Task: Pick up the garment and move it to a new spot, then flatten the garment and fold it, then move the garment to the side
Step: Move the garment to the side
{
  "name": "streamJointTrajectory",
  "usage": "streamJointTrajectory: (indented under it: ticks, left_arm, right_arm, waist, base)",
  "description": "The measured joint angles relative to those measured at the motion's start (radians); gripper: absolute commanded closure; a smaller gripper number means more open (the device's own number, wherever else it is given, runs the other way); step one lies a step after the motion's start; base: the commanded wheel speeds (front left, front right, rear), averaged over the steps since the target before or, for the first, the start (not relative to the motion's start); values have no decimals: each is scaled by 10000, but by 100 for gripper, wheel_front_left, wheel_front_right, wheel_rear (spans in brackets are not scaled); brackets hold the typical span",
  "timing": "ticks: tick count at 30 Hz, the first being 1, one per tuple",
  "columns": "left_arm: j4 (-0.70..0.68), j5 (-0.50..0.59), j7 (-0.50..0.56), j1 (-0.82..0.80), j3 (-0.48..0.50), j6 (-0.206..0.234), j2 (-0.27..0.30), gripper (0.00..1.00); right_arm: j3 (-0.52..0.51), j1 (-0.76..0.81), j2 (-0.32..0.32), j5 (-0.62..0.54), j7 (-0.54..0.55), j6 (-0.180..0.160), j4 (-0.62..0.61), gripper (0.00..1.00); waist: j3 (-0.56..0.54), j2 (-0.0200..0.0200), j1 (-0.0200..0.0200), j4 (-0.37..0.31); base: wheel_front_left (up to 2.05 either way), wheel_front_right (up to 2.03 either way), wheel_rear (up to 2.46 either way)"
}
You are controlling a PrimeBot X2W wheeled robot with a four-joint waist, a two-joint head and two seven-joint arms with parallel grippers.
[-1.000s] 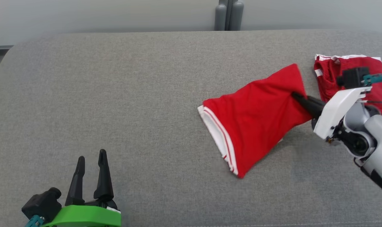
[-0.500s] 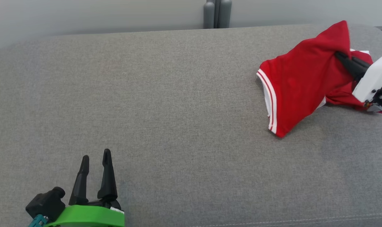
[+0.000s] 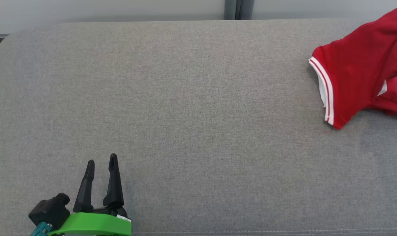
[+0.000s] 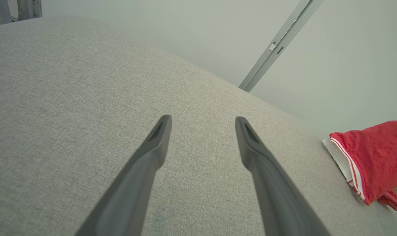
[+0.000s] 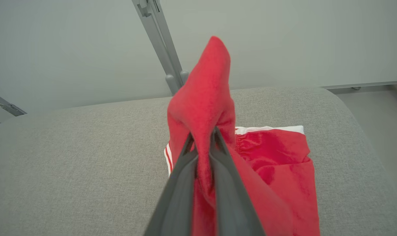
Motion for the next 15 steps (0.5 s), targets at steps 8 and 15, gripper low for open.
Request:
streamJointTrajectory:
  ticks: [8,15]
  left_arm:
    - [-140,128,13,-206,-81,0,27,0]
    - [-332,309,121,-210,-134,0,121,0]
  right_arm:
    - [-249,-389,-539,-105,0,-111,322,100]
    - [-336,-354,-901,-234,10,-629,855,100]
  waist:
    - [296,0,0,158]
    - [583,0,0,305]
  base:
    - [0,0,0]
    - [0,0,0]
